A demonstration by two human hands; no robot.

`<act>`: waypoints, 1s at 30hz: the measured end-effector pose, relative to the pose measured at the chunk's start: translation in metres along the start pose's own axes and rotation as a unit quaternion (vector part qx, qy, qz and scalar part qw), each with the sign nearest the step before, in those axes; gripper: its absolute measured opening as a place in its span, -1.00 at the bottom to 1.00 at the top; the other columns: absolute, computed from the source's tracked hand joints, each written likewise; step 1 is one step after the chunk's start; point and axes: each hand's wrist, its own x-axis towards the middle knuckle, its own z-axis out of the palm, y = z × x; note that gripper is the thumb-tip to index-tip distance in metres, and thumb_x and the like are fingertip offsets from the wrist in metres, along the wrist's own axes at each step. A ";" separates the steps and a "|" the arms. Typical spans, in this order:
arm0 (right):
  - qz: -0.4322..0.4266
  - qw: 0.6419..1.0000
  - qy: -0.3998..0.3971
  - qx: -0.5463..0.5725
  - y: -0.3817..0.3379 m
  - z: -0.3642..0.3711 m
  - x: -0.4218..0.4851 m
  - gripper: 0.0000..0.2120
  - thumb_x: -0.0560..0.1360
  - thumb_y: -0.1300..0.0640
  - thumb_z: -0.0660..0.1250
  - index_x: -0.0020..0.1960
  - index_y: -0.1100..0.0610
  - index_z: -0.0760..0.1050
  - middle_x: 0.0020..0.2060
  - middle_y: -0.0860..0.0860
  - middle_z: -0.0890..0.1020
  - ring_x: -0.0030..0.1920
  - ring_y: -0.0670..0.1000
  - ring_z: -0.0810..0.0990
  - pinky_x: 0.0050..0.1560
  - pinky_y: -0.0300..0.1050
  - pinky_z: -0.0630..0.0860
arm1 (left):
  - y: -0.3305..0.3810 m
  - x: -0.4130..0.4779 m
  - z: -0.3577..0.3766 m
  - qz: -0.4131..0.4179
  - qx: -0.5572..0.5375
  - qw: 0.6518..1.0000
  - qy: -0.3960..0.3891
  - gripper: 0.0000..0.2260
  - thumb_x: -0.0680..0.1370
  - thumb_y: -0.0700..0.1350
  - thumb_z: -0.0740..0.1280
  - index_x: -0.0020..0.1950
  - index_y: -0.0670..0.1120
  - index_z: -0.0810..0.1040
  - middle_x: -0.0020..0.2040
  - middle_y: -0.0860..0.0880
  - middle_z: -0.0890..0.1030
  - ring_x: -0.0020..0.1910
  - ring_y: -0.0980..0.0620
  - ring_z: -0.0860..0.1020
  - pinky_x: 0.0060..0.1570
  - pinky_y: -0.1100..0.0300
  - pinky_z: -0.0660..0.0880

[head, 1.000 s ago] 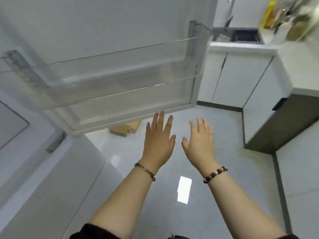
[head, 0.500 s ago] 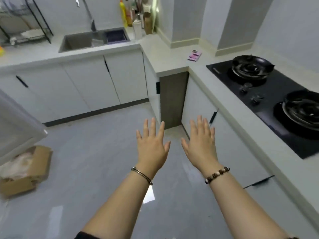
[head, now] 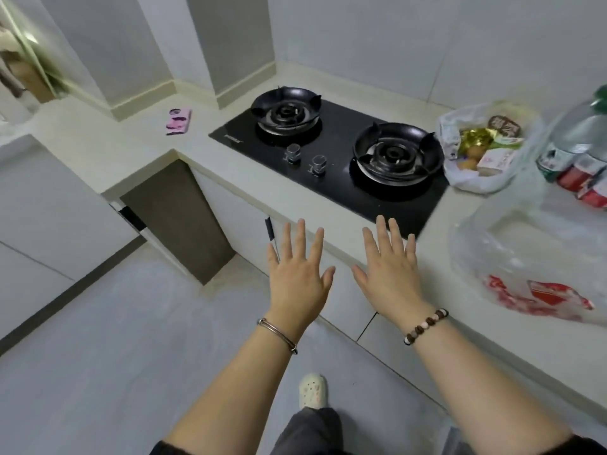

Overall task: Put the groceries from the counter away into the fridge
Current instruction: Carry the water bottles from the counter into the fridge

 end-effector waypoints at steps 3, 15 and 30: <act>0.052 0.999 0.001 -0.011 0.023 -0.005 0.018 -0.35 0.59 -0.16 -0.02 0.55 0.11 -0.14 0.52 0.14 -0.18 0.51 0.15 -0.25 0.45 0.16 -0.22 | 0.017 0.040 0.000 0.053 -0.013 0.999 -0.004 -0.40 0.60 0.22 -0.04 0.54 0.06 -0.21 0.54 -0.10 -0.26 0.49 -0.16 -0.32 0.44 -0.20 -0.18; 0.189 0.980 0.058 -0.005 0.117 -0.022 0.060 -0.37 0.55 -0.09 0.18 0.51 0.19 0.13 0.50 0.22 0.10 0.52 0.19 -0.02 0.45 0.20 -0.08 | 0.097 0.152 0.014 0.240 -0.043 0.968 0.056 -0.40 0.52 0.19 0.10 0.52 0.01 0.14 0.52 -0.18 0.16 0.50 -0.23 0.08 0.34 -0.28 0.17; 0.324 0.938 0.118 0.006 0.309 -0.050 0.048 -0.35 0.55 -0.08 0.19 0.52 0.18 0.09 0.52 0.17 0.02 0.53 0.15 -0.08 0.47 0.13 -0.15 | 0.299 0.226 0.017 0.369 -0.062 0.925 0.065 -0.43 0.53 0.18 0.06 0.50 -0.04 0.20 0.50 -0.21 0.20 0.47 -0.26 0.17 0.30 -0.27 0.28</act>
